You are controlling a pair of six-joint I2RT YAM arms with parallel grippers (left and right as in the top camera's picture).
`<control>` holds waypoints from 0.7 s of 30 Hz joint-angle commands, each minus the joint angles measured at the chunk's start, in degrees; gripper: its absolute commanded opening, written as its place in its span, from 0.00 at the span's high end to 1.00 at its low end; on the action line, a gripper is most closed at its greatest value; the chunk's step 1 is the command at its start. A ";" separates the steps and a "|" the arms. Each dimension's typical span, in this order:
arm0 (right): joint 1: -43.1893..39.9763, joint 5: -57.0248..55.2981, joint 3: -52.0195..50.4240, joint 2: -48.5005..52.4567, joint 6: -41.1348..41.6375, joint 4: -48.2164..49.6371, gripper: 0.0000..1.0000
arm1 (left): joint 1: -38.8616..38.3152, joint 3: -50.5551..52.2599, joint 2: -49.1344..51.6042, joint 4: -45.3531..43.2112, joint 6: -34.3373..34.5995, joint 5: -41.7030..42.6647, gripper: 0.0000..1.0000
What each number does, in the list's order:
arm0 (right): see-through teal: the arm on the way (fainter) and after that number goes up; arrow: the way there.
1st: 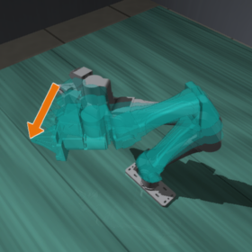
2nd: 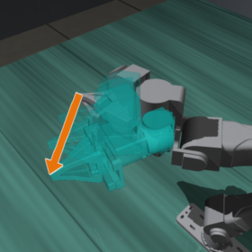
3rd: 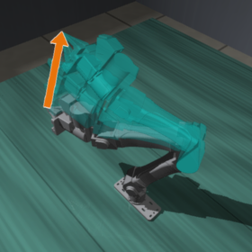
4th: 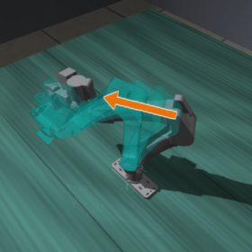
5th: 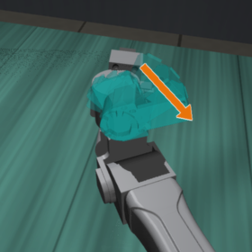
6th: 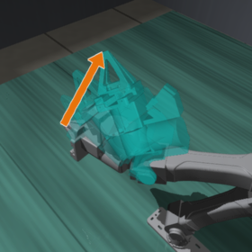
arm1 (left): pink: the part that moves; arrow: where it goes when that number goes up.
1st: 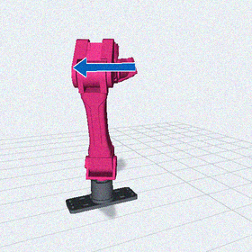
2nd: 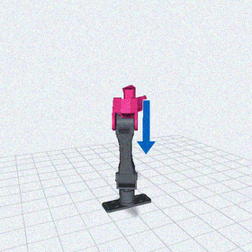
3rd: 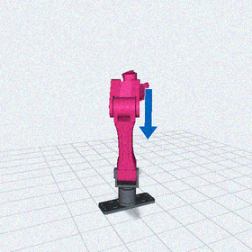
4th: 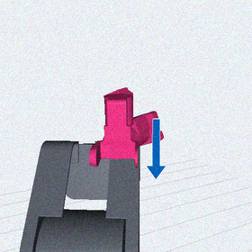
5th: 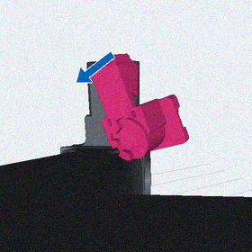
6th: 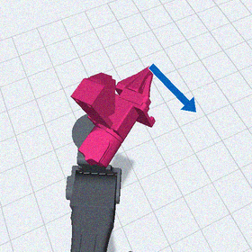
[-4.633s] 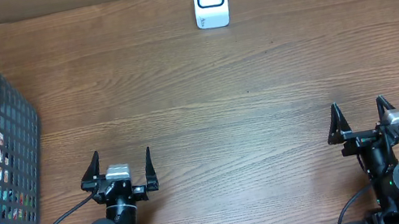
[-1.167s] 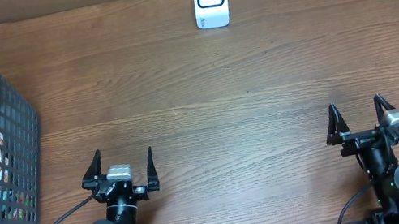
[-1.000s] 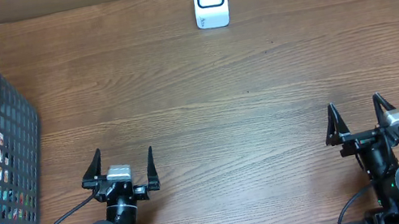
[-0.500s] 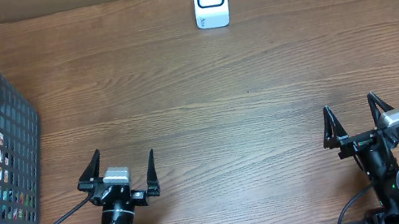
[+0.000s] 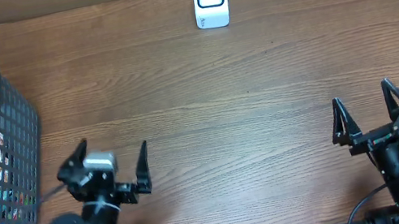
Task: Scan the item barcode
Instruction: 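Reach the left gripper into the grey basket and grasp a clear-brown bread bag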
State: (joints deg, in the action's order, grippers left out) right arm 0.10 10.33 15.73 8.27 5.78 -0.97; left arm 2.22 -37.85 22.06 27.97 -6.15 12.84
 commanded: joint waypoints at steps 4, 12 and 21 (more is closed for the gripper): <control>0.20 2.64 13.22 13.11 0.09 -3.06 0.00 | -0.37 -19.43 15.72 10.23 0.61 0.74 0.00; 0.20 3.50 38.45 35.76 -1.92 -19.74 0.00 | -0.37 -47.63 36.20 30.67 0.66 0.79 0.00; 0.17 3.45 67.58 59.08 -4.98 -45.81 0.00 | -0.37 -75.43 55.39 44.89 2.51 11.26 0.01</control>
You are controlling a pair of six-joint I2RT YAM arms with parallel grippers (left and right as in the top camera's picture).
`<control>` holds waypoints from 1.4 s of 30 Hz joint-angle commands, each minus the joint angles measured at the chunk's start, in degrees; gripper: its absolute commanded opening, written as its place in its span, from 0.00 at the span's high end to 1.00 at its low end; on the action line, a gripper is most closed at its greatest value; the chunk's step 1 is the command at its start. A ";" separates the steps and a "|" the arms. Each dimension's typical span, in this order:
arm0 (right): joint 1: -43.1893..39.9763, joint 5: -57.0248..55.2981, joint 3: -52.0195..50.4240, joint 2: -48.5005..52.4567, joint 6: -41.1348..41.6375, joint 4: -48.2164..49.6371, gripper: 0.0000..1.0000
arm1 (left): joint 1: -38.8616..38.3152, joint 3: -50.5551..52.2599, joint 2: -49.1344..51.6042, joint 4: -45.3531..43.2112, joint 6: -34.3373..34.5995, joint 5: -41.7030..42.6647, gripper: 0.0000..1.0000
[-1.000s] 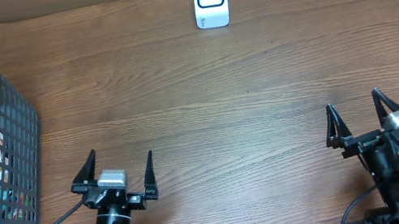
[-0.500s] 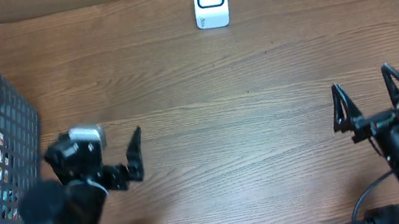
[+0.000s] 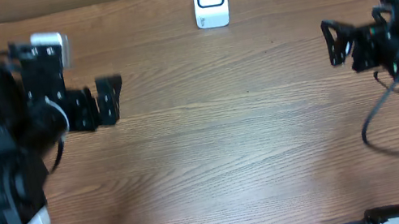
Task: Scan the item barcode
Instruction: 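Reach the left gripper into the grey basket and grasp a clear-brown bread bag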
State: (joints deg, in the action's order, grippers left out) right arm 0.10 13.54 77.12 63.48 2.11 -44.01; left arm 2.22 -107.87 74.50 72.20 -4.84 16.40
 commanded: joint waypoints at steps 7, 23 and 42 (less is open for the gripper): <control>0.17 3.43 9.49 10.60 2.99 -4.83 0.00 | -0.37 -6.99 5.64 -1.38 0.98 10.12 0.00; 0.22 10.43 9.46 11.28 5.44 -7.17 0.00 | 33.38 -13.05 10.75 -4.98 24.41 -4.39 0.11; 0.22 10.58 9.40 11.30 5.42 -12.94 0.00 | 45.48 -13.03 39.89 2.19 37.53 -22.58 0.02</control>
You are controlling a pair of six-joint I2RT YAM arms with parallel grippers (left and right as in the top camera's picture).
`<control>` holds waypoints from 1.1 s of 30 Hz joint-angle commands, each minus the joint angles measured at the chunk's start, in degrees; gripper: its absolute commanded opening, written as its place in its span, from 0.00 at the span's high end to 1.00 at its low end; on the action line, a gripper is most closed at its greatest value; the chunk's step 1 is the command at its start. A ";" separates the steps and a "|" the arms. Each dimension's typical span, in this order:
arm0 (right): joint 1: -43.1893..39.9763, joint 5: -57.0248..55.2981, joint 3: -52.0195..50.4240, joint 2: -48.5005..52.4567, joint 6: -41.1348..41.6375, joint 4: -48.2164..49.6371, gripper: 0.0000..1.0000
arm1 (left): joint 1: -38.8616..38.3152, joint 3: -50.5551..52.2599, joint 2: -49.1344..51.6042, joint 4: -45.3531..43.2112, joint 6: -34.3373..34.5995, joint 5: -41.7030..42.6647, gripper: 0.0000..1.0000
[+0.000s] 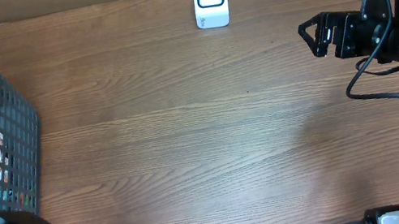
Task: Scan the item barcode
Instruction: 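Reach the left gripper into the grey basket and grasp a clear-brown bread bag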
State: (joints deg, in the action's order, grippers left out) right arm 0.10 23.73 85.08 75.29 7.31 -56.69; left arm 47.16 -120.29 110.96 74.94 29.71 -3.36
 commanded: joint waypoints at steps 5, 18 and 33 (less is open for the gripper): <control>0.22 0.39 1.44 -0.50 0.24 -1.55 0.00 | 0.46 -0.63 10.71 -2.03 5.07 -2.80 0.00; 0.22 0.42 1.40 -0.46 0.24 -3.85 0.00 | -1.09 -0.61 25.07 -6.51 10.69 -2.91 0.00; 0.22 0.35 1.40 -0.46 0.31 -6.25 0.00 | -4.00 -0.66 30.12 -7.23 7.39 -2.34 0.72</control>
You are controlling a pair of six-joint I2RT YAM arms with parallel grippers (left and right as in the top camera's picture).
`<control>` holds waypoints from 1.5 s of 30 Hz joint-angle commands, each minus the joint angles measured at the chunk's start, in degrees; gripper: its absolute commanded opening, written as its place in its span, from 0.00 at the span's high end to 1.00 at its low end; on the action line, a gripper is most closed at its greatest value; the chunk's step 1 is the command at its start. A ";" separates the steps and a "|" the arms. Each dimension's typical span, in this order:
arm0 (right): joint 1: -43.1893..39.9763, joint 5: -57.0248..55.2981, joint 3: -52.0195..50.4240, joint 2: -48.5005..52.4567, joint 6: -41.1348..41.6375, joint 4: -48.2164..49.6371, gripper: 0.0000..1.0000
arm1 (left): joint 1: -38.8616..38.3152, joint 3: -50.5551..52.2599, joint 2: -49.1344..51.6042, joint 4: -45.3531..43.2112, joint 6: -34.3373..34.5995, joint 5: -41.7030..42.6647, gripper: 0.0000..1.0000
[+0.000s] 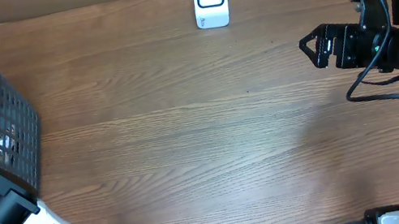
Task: Scan the item barcode
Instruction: 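Reach the left gripper into the grey basket and grasp a clear-brown bread bag, then lift the bread bag out and place it on the table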
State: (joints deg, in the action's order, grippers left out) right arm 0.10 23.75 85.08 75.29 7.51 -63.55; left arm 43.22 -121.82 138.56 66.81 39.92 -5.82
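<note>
The white barcode scanner stands upright at the table's far edge, centre. A grey mesh basket at the far left holds packaged items, seen only as bits of colour through its wall. My left arm reaches from the near left corner over the basket's open top; its gripper is hidden by the arm and the frame edge. My right gripper (pixel 313 46) hovers open and empty at the right, pointing left, well to the right of the scanner.
The brown wooden table (pixel 186 131) lies between basket and right arm. A cable (pixel 382 95) loops off the right arm. A cardboard wall runs along the back edge.
My left arm has moved up from the near left corner so that it now covers the basket's opening. My right gripper has shifted slightly nearer and stays open.
Both grippers first rested open near the front edge. Then both arms stood raised, left by the basket, right at the far right. Later the left arm lay low at the near left corner with the basket uncovered. Now it reaches over the basket.
</note>
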 commanded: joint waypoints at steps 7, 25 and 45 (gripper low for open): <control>0.22 0.35 1.40 -0.46 -0.02 4.02 0.00 | -0.07 0.07 -3.06 3.74 -7.19 1.64 0.96; 0.22 0.37 1.40 -0.46 -0.02 6.25 0.00 | -2.91 -10.36 -42.34 9.79 -18.69 11.93 0.96; 0.22 0.37 1.40 -0.46 0.00 6.19 0.00 | -37.90 7.85 -31.87 18.25 -29.20 5.62 0.96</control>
State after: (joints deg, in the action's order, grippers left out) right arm 0.10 23.75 85.08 75.29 7.49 -57.69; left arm 6.76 -117.71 103.22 85.76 11.84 3.22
